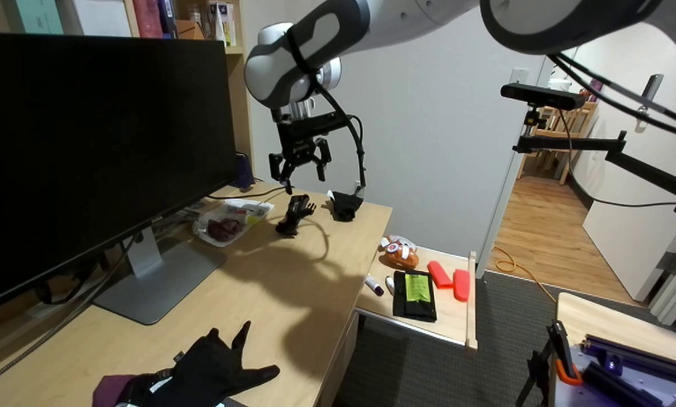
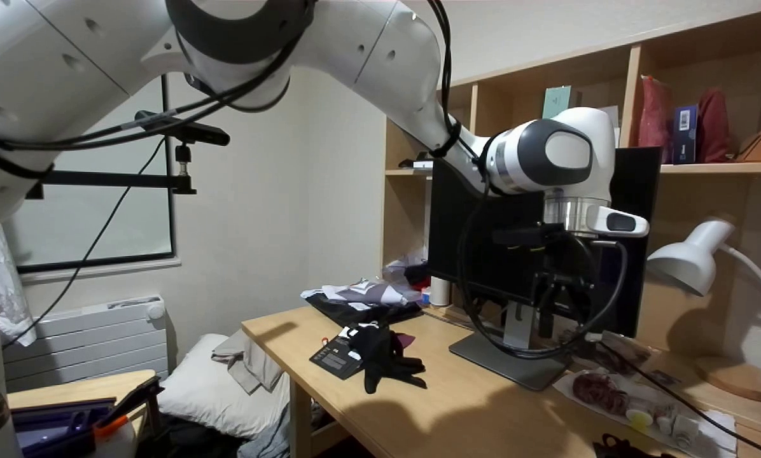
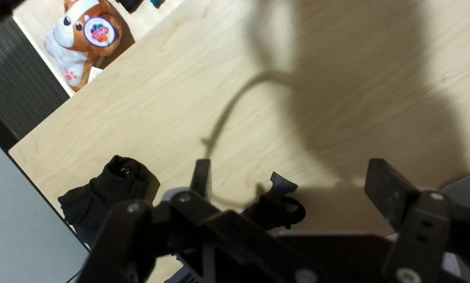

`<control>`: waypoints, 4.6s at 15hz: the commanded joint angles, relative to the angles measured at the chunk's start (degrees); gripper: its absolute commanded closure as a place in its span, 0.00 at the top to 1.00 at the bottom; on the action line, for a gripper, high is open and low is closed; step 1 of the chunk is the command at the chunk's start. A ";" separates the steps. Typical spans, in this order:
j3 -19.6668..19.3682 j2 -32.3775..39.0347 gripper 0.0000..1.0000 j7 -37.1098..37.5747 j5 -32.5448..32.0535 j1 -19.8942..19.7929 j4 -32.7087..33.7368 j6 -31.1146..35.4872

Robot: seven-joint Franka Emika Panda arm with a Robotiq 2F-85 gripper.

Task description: Move the black glove on the right to the left side of the desk

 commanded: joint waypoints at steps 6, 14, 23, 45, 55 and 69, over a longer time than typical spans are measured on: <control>0.68 5.68 1.00 10.90 4.86 -1.83 8.52 -3.28; -0.14 17.91 1.00 22.12 8.91 -6.99 25.44 -1.61; -0.15 30.13 1.00 40.83 11.64 -14.35 40.57 -3.09; -1.51 31.79 1.00 44.07 9.88 -19.38 38.81 -1.23; -0.61 37.60 1.00 36.94 9.74 -20.01 41.00 9.17; 1.94 38.65 0.09 24.54 10.13 -27.23 35.89 17.07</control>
